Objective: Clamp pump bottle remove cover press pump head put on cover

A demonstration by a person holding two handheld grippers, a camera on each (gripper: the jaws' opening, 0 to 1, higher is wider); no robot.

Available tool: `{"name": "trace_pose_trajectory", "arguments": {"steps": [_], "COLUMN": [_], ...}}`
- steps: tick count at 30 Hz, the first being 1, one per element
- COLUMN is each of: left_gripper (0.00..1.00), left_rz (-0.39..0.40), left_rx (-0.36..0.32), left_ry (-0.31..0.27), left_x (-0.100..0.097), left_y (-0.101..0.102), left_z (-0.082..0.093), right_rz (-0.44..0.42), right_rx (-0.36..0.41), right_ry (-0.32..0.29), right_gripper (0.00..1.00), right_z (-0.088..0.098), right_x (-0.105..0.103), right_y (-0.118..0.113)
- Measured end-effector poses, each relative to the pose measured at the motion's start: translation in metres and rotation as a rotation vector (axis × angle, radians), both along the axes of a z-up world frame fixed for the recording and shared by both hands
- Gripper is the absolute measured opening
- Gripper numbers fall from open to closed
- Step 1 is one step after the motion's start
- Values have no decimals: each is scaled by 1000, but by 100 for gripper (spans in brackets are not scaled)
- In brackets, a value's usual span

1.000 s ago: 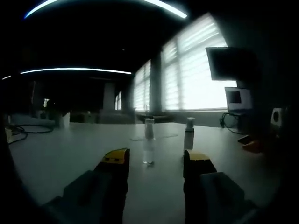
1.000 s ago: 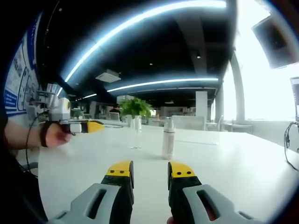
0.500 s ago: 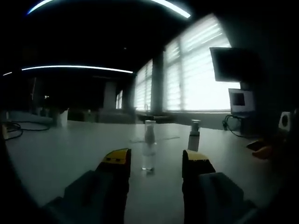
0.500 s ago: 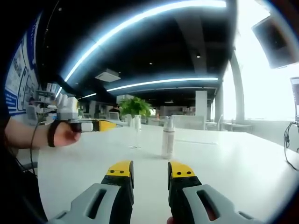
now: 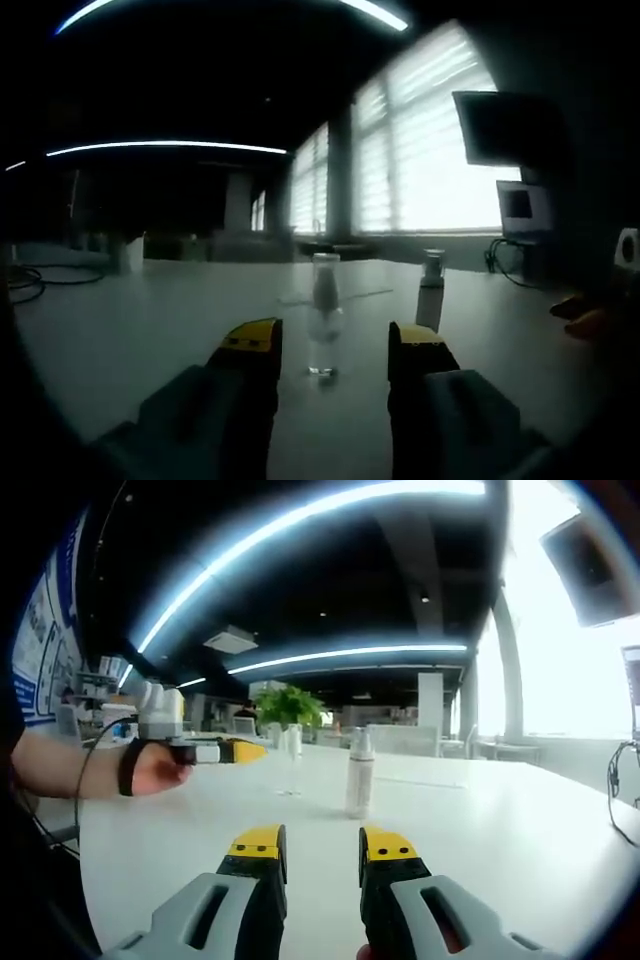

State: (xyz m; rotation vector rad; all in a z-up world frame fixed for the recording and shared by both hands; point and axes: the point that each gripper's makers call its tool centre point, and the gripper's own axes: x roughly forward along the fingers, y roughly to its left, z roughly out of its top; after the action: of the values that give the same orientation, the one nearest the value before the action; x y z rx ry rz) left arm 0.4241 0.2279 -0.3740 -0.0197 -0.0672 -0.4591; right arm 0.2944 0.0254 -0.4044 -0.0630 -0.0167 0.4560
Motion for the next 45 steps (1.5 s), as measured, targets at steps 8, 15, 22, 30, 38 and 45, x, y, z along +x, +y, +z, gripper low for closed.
{"name": "trace_pose_trajectory", "arguments": {"steps": [8,15,22,30,38,45], "left_gripper": [33,33,33,32,32,29], "left_rz": [-4,10,-17,-2,-13,3], "left_rx": [9,16,24,6,19,24], "left_ry": [2,-5,13,35,24,16], "left_x": [15,25,36,48,60,65], "left_y": [-8,-9,-21,-20,-33,-32], "left_z": [0,-4,-12,-17,-16,-13], "right_rz": [0,2,7,8,8,9], "right_rx": [-2,3,-6,-3,-1,-2], "right_ry": [2,0,-2,-5,-6,-6], "right_gripper": [24,24,23,23,23,23], "right_z": [0,0,0,0,1,2], "right_x": [1,2,1,1,1,0], "right_y": [-1,0,2,1,1,2]}}
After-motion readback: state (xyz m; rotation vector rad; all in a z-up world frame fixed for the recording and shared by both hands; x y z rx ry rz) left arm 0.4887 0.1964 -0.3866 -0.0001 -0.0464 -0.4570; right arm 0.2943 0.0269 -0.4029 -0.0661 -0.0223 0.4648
